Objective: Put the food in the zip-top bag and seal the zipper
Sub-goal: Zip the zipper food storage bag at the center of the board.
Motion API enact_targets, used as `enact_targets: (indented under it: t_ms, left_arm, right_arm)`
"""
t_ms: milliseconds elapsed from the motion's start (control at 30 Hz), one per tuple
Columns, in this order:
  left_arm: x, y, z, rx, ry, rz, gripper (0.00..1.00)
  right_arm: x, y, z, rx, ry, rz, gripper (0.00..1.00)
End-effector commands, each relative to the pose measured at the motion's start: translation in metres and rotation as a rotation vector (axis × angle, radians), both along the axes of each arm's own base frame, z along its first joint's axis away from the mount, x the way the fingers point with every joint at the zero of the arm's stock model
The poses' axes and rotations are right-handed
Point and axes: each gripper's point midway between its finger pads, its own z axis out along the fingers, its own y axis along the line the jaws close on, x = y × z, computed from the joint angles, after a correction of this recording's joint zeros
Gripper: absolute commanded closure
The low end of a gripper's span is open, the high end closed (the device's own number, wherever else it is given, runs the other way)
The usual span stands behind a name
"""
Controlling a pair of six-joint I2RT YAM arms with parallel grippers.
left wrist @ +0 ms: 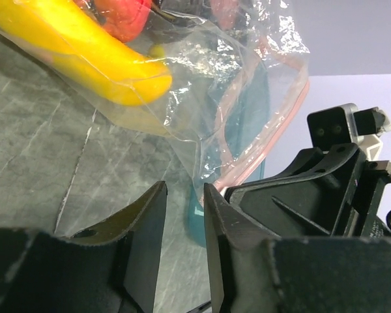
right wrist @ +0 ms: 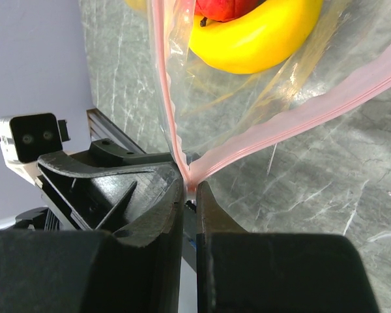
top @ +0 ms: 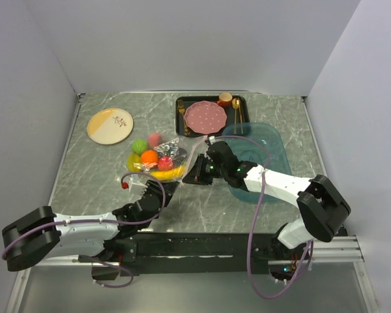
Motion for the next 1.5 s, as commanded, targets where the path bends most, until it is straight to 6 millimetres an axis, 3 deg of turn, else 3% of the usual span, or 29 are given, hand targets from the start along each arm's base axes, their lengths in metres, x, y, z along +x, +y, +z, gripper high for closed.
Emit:
enact_targets:
  t_ms: [0, 167, 433, 533, 733, 767, 1067, 1467]
  left_arm:
    - [0.006, -0.001, 0.016, -0.064, -0.037, 0.019, 0.64]
    - [0.011, -0.002, 0.023, -0.063, -0.051, 0.02, 0.63]
    - [0.013, -0.005, 0.013, -0.096, -0.036, -0.002, 0.66]
    - [0.013, -0.006, 0.013, -0.094, -0.031, -0.009, 0.71]
    - [0.016, -0.007, 0.011, -0.069, -0.015, -0.011, 0.98]
    - [0.017, -0.008, 0.013, -0.066, -0.01, -0.008, 0.99]
    - [0.01, 0.008, 0.006, -0.016, 0.032, 0.01, 0.99]
    - [-0.004, 0.024, -0.01, -0.003, 0.076, 0.005, 0.99]
  right_arm:
    - [0.006, 0.009, 0.03, 0.068, -0.066, 0.015, 0.96]
    - [0.004, 0.007, 0.025, 0.066, -0.053, 0.014, 0.96]
    - [-0.001, 0.008, 0.026, 0.064, -0.053, 0.036, 0.96]
    - [-0.001, 0.009, 0.025, 0.066, -0.049, 0.04, 0.96]
    - [-0.002, 0.01, 0.024, 0.062, -0.052, 0.044, 0.96]
    - [-0.003, 0.009, 0.022, 0.054, -0.048, 0.044, 0.97]
    - [0.017, -0.008, 0.013, -0.039, -0.064, -0.041, 0.96]
    - [0.046, -0.022, 0.024, -0.03, -0.093, -0.097, 0.95]
